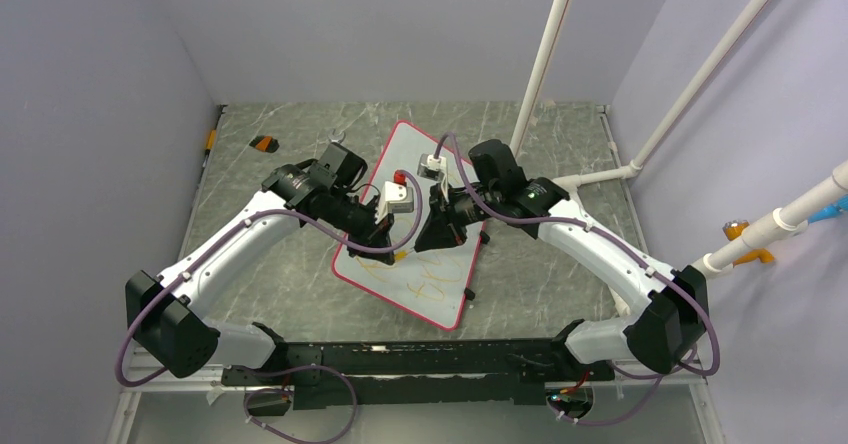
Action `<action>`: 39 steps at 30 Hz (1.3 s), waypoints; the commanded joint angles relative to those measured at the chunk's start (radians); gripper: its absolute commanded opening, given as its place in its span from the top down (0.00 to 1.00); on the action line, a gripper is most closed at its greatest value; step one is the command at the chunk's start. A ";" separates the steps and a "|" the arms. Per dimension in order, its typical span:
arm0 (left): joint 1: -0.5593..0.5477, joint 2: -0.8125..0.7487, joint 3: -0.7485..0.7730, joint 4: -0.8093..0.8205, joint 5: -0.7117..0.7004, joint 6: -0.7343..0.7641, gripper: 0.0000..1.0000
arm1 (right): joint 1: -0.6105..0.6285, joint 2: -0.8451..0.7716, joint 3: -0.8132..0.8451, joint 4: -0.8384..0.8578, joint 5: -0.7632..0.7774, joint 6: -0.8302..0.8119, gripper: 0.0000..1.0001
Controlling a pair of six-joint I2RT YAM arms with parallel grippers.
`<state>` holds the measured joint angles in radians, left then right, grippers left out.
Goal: Write a sentence on the whiteboard
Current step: Insert the whiteboard marker without the cap into the pen cap.
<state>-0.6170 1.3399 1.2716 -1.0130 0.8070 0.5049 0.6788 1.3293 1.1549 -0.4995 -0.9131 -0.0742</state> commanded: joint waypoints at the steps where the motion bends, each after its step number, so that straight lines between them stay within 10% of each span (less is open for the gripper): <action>1: -0.009 -0.026 0.015 0.119 0.125 0.012 1.00 | 0.031 0.007 0.003 0.055 0.009 -0.005 1.00; 28: 0.066 -0.023 0.098 -0.014 0.649 0.209 1.00 | 0.232 -0.001 -0.039 0.114 0.128 -0.132 1.00; 39: 0.083 -0.031 0.084 0.018 0.585 0.176 1.00 | 0.239 -0.006 -0.028 0.113 0.267 -0.092 1.00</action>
<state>-0.5236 1.3403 1.2644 -1.2621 1.0534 0.7166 0.8726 1.2739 1.1507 -0.4099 -0.7849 -0.1516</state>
